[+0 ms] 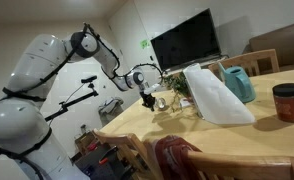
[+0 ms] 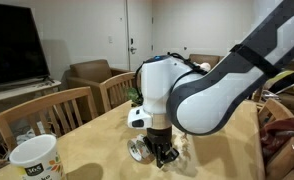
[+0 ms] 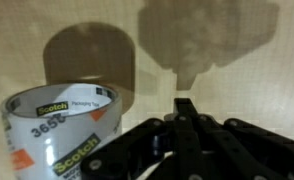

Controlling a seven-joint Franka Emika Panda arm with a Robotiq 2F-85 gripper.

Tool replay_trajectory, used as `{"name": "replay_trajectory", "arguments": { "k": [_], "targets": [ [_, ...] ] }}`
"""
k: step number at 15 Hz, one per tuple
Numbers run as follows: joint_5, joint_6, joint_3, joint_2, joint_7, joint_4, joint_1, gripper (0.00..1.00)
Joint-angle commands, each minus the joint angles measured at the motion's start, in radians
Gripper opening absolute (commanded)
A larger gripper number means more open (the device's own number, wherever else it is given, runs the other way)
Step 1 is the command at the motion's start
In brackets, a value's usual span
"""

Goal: Push the tape on the table

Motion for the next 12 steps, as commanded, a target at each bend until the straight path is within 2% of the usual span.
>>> {"name": "replay_trajectory", "arguments": {
  "k": [1,8,12],
  "targets": [
    [-0.013,-0.004,0.012,0.004,0.008,0.005,-0.010,0.01],
    [-0.013,-0.004,0.012,0.004,0.008,0.005,-0.010,0.01],
    [-0.011,-0.015,0.015,0.019,0.018,0.054,0.003,0.00]
  ]
}}
